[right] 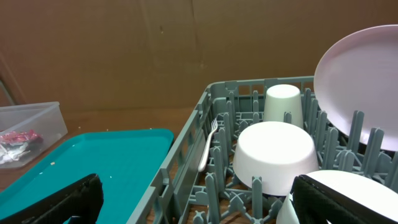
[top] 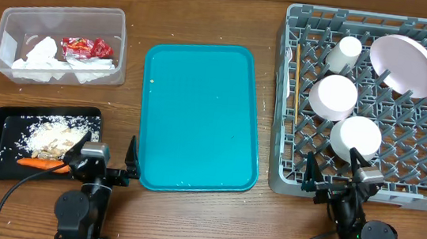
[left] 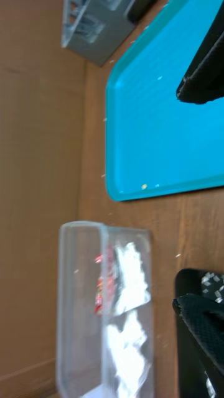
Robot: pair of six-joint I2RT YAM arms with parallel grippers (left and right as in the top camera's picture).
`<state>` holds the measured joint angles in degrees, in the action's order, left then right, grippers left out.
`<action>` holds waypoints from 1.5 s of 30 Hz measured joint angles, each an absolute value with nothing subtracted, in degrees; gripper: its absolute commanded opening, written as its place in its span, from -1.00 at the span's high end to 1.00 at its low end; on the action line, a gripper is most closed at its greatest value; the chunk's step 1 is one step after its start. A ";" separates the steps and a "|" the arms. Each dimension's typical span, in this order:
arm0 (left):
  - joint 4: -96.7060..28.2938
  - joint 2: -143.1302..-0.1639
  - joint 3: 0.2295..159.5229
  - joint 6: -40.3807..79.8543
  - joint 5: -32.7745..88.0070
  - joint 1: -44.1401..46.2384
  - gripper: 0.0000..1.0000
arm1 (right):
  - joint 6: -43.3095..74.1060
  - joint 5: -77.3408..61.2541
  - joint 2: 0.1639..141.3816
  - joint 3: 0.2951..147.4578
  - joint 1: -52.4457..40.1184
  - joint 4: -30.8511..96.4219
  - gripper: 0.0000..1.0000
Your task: Sort waste into correct bins and load items into the dishwasher rack
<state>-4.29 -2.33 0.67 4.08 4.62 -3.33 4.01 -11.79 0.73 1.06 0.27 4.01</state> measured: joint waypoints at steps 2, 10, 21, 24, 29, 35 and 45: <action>-4.29 -1.13 0.67 4.08 3.99 -3.33 -1.00 | 3.99 -11.79 0.73 1.06 0.27 4.01 -1.00; -4.34 -0.91 0.67 4.08 3.11 -3.33 -1.00 | 4.03 -11.79 0.73 1.06 0.27 4.03 -1.00; -4.34 -0.91 0.67 4.08 3.03 -3.33 -1.00 | 3.99 -11.77 0.73 1.06 0.27 4.01 -1.00; -4.34 -0.91 0.64 4.08 2.90 -3.33 -0.99 | 4.03 -11.77 0.73 1.06 0.27 4.01 -1.00; -4.34 -0.91 0.64 4.08 2.74 -3.33 -1.00 | 4.03 -11.81 0.73 1.06 0.27 4.03 -1.00; -4.34 -0.91 0.64 4.08 2.72 -3.33 -1.00 | 3.99 -11.79 0.73 1.06 0.27 4.01 -1.00; -4.34 -0.91 0.64 4.08 2.72 -3.33 -1.00 | 4.03 -11.79 0.73 1.06 0.27 4.03 -1.00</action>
<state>-4.34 -0.91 0.64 4.08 2.72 -3.33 4.03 -11.79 0.73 1.06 0.27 4.03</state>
